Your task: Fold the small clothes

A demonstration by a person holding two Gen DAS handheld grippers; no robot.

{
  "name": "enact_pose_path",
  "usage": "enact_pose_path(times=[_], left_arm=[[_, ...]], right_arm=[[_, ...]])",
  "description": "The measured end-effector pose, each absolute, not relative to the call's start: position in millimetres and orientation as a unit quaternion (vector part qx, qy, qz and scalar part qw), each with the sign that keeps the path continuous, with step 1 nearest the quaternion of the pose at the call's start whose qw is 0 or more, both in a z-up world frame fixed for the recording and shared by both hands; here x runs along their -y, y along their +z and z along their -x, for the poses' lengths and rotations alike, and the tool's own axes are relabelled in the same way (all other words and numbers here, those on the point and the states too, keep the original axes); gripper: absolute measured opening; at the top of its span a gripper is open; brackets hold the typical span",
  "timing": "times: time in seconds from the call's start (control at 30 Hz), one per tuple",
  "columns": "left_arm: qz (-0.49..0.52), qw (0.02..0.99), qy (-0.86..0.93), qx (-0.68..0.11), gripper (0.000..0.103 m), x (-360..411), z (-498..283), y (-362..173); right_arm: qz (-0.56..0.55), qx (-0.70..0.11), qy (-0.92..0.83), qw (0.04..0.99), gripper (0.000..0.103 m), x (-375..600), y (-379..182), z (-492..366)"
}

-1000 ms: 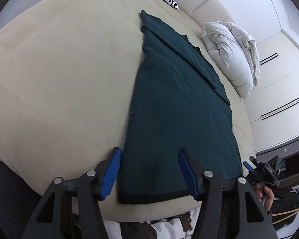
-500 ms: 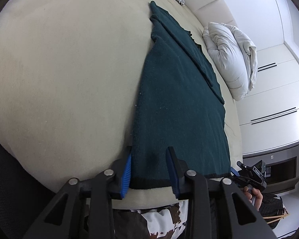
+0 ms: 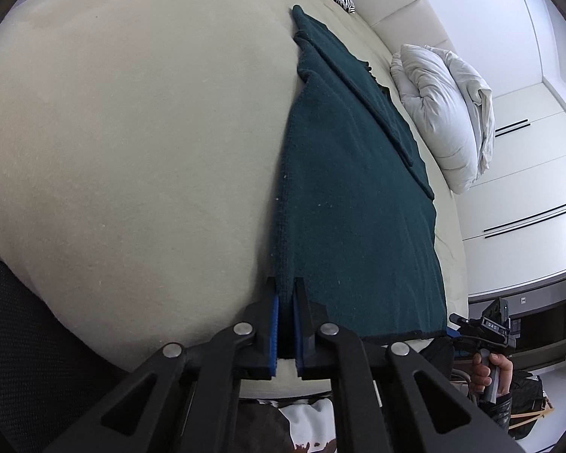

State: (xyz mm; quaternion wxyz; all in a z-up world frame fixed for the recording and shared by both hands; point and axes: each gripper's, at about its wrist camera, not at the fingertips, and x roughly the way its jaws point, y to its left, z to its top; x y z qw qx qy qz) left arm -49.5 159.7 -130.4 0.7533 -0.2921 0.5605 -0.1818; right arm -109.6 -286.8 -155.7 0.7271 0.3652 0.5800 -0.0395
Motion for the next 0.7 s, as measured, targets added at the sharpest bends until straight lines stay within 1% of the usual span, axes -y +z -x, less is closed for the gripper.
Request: enact_pose_path(times=[0.2,0.4,0.7], left_arm=[[0.294,0.754,-0.182,-0.559,0.007,-159.7,50.2,-130.7],[0.293,0.755,-0.182,-0.558,0.007,-160.0,50.2,-130.6],[0.29,0.756,-0.18,-0.558,0.007,-157.2,50.1,-129.3]], right_arm=[[-0.354,-0.594,-0.029,0.722,0.054,283.9,-162.4,99.7],[-0.367,-0.59,-0.021,0.719,0.052,280.3,-162.9,101.2],[-0.402,-0.575,-0.007,0.712,0.035,282.7,-170.1,110.6]])
